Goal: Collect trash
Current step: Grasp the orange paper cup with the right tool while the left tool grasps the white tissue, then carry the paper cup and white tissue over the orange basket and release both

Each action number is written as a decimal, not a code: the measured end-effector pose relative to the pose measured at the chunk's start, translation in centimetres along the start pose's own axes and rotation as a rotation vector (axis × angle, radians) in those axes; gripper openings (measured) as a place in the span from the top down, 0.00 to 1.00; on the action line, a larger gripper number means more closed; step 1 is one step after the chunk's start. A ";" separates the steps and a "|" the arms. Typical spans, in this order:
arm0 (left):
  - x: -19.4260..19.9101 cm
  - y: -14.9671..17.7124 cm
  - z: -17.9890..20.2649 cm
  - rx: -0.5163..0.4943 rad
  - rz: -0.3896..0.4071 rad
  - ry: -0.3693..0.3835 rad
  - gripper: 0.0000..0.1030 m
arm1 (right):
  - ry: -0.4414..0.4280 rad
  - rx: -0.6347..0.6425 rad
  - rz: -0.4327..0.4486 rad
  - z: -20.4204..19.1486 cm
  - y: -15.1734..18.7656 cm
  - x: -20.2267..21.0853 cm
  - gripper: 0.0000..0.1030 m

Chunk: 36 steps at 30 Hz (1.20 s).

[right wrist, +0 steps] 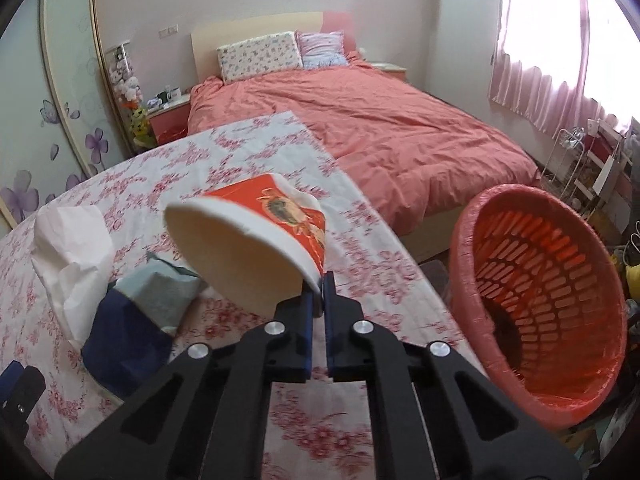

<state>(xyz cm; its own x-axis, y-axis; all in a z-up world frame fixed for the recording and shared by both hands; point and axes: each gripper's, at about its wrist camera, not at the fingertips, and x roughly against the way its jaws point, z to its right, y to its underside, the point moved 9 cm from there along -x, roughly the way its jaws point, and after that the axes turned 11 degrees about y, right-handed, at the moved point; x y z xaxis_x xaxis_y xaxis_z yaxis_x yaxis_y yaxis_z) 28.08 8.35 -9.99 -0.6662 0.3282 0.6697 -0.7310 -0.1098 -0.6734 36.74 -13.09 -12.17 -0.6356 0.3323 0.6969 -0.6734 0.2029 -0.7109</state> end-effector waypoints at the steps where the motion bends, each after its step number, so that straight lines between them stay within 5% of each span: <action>1: -0.2 -0.2 0.2 -0.001 0.003 0.003 0.29 | 0.001 -0.003 0.004 0.3 0.0 0.1 0.96; 18: -5.0 -3.6 2.8 -0.012 -0.012 -0.034 0.29 | -0.028 -0.033 0.006 3.4 1.2 1.5 0.96; 22: -5.8 -3.4 2.6 -0.005 -0.031 -0.044 0.36 | -0.041 -0.037 0.004 3.9 1.4 1.5 0.96; 29: -6.1 -3.4 2.7 -0.018 -0.035 -0.034 0.63 | -0.057 -0.037 0.012 4.1 1.5 2.1 0.96; 36: -4.2 -3.5 2.6 -0.033 -0.001 -0.033 0.64 | -0.064 -0.048 0.023 4.7 1.5 2.9 0.96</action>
<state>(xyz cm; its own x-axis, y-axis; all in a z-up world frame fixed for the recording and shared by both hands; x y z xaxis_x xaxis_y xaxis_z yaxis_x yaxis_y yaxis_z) 33.10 4.91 -9.61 -0.6701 0.2975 0.6800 -0.7271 -0.0786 -0.6820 32.11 -16.19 -10.75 -0.6748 0.2778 0.6838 -0.6405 0.2399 -0.7295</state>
